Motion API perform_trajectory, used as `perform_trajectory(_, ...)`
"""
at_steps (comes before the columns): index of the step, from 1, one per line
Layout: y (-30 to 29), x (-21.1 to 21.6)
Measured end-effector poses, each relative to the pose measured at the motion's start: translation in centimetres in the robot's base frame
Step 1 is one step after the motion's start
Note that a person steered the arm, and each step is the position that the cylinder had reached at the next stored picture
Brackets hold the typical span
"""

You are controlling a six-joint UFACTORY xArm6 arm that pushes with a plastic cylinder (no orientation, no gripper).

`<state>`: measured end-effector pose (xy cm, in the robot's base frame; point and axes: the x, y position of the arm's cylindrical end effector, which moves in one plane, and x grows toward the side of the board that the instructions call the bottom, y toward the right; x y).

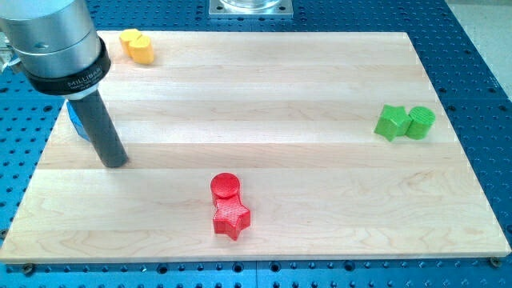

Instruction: Separate the red blocks from each other

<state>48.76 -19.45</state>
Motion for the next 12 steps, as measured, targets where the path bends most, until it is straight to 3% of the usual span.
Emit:
perform_trajectory(2, 0.1, 1.9)
perform_trajectory(4, -3.9, 4.8)
perform_trajectory(6, -1.5, 12.9)
perform_trajectory(9, 9.8, 13.1)
perform_trajectory(11, 26.5, 12.8)
perform_trajectory(12, 26.1, 8.5)
